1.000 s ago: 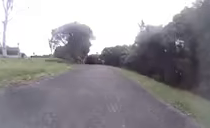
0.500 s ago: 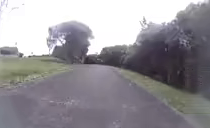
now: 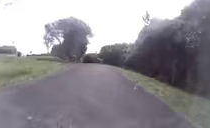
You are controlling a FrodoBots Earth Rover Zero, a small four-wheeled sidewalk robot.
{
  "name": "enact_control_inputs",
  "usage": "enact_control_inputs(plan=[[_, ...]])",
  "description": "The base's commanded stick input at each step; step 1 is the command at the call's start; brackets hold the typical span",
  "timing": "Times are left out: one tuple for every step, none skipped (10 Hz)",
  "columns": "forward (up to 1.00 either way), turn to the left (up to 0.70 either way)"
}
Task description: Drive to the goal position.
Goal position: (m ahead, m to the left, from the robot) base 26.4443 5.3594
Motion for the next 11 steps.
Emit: enact_control_inputs(plan=[[1.0, 0.0], [1.0, 0.0], [1.0, 0.0], [1.0, 0.01], [1.0, 0.07], [1.0, 0.4], [1.0, 0.4], [1.0, 0.19], [1.0, 0.01], [1.0, 0.07], [1.0, 0.06]])
